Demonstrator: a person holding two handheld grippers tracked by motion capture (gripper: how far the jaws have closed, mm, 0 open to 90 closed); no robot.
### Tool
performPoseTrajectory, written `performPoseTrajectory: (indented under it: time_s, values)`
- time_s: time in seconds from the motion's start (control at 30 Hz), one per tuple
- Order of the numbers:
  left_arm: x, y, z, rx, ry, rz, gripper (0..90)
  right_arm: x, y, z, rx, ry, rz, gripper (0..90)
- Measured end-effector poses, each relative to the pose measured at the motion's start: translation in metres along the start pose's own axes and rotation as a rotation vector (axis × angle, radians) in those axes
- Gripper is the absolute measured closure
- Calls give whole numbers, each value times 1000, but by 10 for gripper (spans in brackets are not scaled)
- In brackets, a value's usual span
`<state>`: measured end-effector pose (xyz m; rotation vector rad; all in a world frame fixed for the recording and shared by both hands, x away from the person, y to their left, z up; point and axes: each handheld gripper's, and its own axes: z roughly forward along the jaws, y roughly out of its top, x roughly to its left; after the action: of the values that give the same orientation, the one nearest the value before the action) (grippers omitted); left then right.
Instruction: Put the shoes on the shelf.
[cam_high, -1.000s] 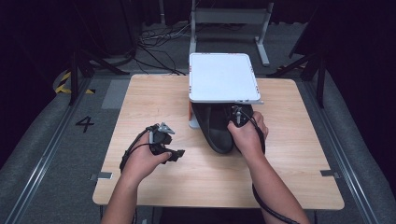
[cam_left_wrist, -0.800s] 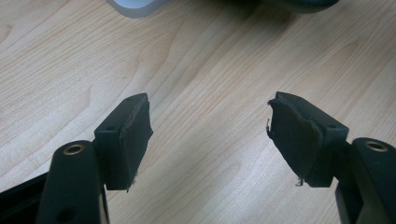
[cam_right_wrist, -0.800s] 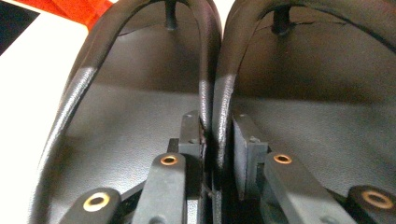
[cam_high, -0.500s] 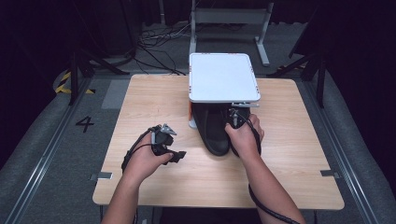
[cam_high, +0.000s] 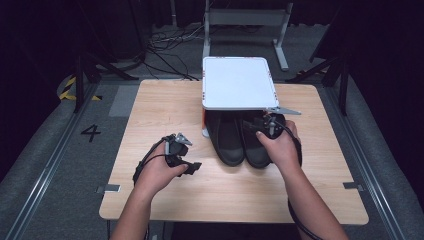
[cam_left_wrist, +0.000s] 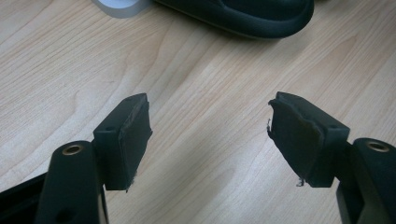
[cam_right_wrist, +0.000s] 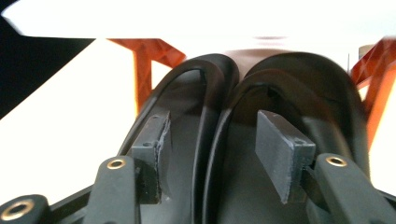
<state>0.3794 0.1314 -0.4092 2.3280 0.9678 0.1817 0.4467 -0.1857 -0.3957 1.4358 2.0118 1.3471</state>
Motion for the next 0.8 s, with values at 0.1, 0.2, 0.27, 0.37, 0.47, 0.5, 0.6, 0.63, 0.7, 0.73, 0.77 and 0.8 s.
performPoseTrajectory:
  time_s: [0.1, 0.2, 0.27, 0.37, 0.47, 0.5, 0.6, 0.63, 0.7, 0.73, 0.77, 0.8]
  values:
    - [-8, 2, -3, 10, 25, 1, 286, -10, -2, -20, 19, 92, -3, 433]
    - [-14, 2, -4, 10, 8, 5, 275, -19, -6, -37, 30, 106, -26, 423]
    - [-18, 3, -3, 3, -9, 18, 277, -23, -8, -43, 29, 100, -41, 421]
    - [-22, 3, 1, -3, -28, 3, 279, -33, -13, -58, 39, 95, -87, 419]
    - [-24, 6, 6, 4, -16, -14, 298, -43, -21, -72, 127, 91, -150, 385]
    - [-25, 7, 6, 8, -8, -12, 296, -47, -24, -77, 148, 86, -184, 382]
    - [-28, 11, 10, -6, 56, 43, 220, -53, -32, -83, 178, 59, -241, 342]
    - [-29, 12, 11, 1, 99, 74, 210, -55, -34, -85, 178, 56, -254, 327]
    - [-31, 14, 12, -6, 124, 60, 250, -59, -38, -89, 182, 53, -271, 319]
    - [-31, 15, 13, -11, 108, 51, 250, -61, -41, -92, 188, 45, -272, 322]
    - [-32, 16, 14, -7, 67, 31, 271, -63, -42, -94, 193, 36, -273, 333]
    - [-32, 16, 14, -7, 67, 31, 376, -63, -42, -94, 193, 36, -273, 333]
